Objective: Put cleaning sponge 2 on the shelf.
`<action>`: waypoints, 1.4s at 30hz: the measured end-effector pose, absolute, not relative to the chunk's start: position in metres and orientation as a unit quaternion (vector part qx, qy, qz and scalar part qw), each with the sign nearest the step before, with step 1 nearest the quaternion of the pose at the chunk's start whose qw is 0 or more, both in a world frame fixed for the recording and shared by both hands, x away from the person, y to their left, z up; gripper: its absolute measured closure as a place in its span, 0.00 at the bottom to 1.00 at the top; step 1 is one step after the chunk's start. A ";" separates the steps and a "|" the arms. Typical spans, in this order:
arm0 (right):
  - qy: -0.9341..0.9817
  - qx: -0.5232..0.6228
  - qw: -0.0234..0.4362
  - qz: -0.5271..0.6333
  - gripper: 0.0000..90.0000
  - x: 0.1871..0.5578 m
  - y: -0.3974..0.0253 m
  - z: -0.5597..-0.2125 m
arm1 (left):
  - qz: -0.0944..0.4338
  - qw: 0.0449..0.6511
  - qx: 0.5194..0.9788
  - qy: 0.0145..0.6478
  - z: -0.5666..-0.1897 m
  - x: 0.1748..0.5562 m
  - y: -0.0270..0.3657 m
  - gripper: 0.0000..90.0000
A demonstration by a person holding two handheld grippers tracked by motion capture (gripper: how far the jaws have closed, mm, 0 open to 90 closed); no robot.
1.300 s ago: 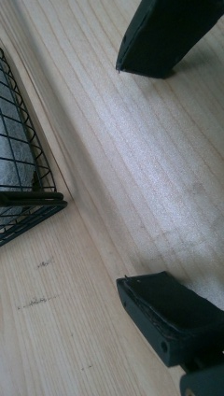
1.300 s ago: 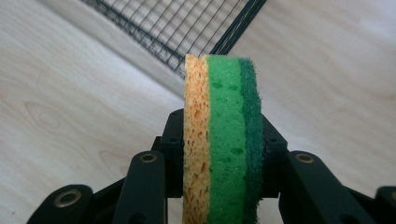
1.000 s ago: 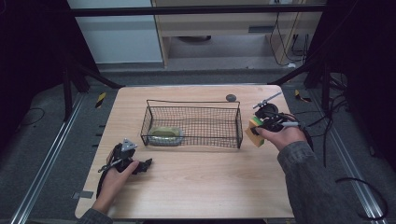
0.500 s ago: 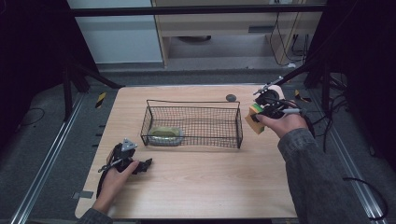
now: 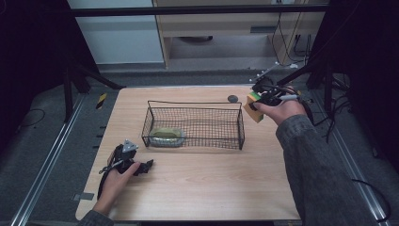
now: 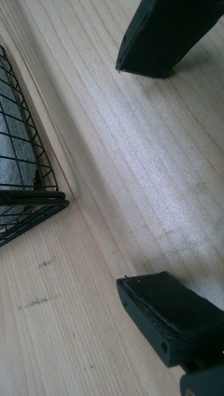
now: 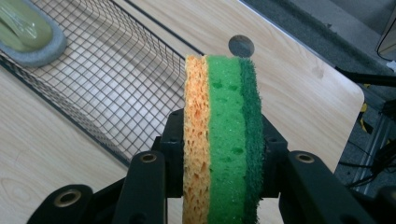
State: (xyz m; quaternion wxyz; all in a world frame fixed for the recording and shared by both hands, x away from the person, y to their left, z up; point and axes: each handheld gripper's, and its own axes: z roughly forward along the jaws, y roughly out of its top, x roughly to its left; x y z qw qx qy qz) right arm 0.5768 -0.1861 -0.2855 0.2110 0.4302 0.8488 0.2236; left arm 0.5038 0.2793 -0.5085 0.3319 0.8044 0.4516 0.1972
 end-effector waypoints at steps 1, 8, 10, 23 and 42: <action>0.847 0.430 0.211 0.229 0.71 0.581 -0.184 -0.284 | 0.198 0.332 0.805 0.451 -0.508 0.504 0.279 0.00; 0.849 0.423 0.212 0.233 0.71 0.592 -0.176 -0.286 | 0.198 0.332 0.804 0.452 -0.508 0.505 0.279 0.00; 0.850 0.423 0.212 0.231 0.71 0.598 -0.174 -0.290 | 0.198 0.332 0.804 0.452 -0.509 0.505 0.279 0.00; 0.855 0.406 0.206 0.248 0.71 0.615 -0.155 -0.294 | 0.198 0.331 0.804 0.452 -0.508 0.506 0.279 0.00; 0.880 0.372 0.178 0.237 0.71 0.623 -0.142 -0.312 | 0.198 0.331 0.804 0.452 -0.508 0.506 0.279 0.00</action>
